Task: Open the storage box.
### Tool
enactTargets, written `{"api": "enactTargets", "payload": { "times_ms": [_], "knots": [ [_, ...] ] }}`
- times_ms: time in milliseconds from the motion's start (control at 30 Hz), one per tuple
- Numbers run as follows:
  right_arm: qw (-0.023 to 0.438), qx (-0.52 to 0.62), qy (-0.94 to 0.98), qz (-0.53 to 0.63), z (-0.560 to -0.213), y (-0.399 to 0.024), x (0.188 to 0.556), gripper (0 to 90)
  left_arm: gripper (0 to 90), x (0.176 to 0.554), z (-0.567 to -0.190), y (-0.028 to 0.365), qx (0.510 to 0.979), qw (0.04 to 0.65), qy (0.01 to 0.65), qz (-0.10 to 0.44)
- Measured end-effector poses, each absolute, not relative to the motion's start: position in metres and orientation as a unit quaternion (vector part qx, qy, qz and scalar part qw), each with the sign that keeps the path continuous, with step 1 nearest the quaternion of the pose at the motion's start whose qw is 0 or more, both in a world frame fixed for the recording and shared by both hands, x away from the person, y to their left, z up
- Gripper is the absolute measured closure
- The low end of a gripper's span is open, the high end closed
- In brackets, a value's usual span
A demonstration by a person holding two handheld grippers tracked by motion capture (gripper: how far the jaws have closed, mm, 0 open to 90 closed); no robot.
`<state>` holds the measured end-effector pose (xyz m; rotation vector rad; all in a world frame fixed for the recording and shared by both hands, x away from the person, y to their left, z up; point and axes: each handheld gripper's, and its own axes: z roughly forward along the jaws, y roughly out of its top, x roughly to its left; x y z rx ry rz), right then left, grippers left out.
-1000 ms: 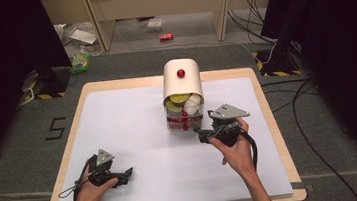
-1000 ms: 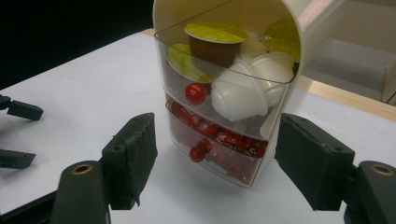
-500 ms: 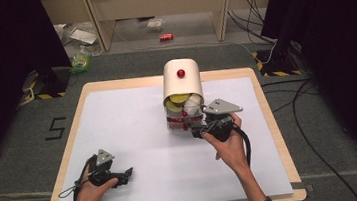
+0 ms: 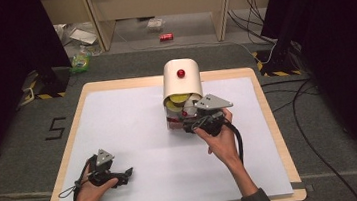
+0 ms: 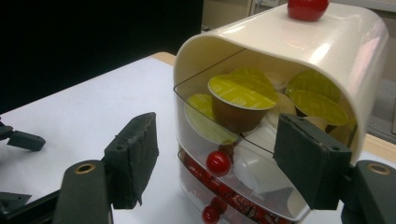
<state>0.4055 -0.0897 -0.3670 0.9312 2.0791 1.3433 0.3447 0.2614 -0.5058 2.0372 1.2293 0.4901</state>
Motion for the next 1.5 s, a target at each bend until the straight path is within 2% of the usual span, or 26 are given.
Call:
{"api": "enactTargets", "payload": {
  "times_ms": [533,1500],
  "knots": [
    [0.254,0.344,0.764,0.484,-0.377,-0.088,0.422,29.8,0.0,0.345,-0.506,0.262,0.786,0.348,0.474,0.189],
    [0.232,0.319,0.8,0.452,-0.37,-0.09,0.391,30.9,0.0,0.345,-0.506,0.262,0.786,0.349,0.474,0.189]
  ]
}}
